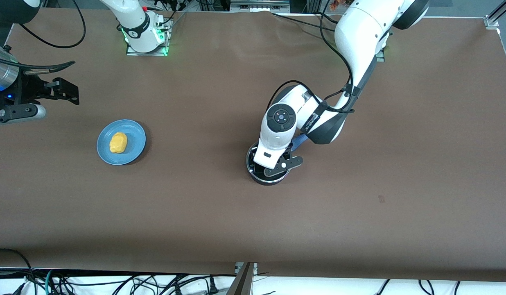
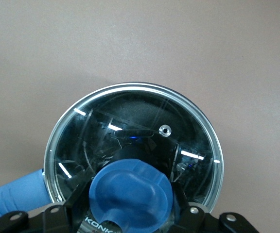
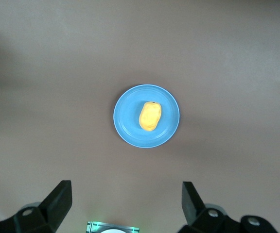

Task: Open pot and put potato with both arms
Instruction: 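Grasp the blue lid knob with the left gripper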

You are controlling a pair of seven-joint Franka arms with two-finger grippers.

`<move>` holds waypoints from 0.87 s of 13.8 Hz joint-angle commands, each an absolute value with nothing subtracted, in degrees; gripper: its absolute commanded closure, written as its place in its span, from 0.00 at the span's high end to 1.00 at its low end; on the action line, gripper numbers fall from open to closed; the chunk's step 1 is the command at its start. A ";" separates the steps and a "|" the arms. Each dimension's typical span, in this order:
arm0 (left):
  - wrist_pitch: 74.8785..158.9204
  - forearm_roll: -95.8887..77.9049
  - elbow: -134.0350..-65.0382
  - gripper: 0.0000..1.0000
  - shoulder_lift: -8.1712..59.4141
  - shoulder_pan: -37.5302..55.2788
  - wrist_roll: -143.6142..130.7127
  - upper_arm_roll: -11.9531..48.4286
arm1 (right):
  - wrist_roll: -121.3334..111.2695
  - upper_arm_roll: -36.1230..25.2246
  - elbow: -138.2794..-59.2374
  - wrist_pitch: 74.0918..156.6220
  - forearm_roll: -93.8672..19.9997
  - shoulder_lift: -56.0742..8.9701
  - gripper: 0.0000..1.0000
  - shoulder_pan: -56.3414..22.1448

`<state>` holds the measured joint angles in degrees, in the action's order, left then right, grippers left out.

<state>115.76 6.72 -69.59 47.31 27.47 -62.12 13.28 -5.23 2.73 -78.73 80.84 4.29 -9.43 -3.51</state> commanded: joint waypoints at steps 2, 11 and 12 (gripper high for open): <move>114.35 8.43 -67.76 0.62 48.16 28.04 -62.93 12.57 | -4.75 2.81 -78.49 80.86 4.39 -9.23 1.00 -3.60; 104.69 9.66 -66.37 0.63 44.65 27.33 -62.40 12.04 | -4.75 2.81 -78.49 80.95 4.39 -9.58 1.00 -3.60; 103.29 9.67 -65.57 0.63 44.13 27.16 -62.32 11.95 | -4.92 2.81 -78.49 81.03 4.39 -9.67 1.00 -3.60</move>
<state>106.88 8.11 -67.04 46.26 27.18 -62.14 12.17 -5.23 2.73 -78.73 80.84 4.29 -9.47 -3.51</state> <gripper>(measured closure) 0.344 0.000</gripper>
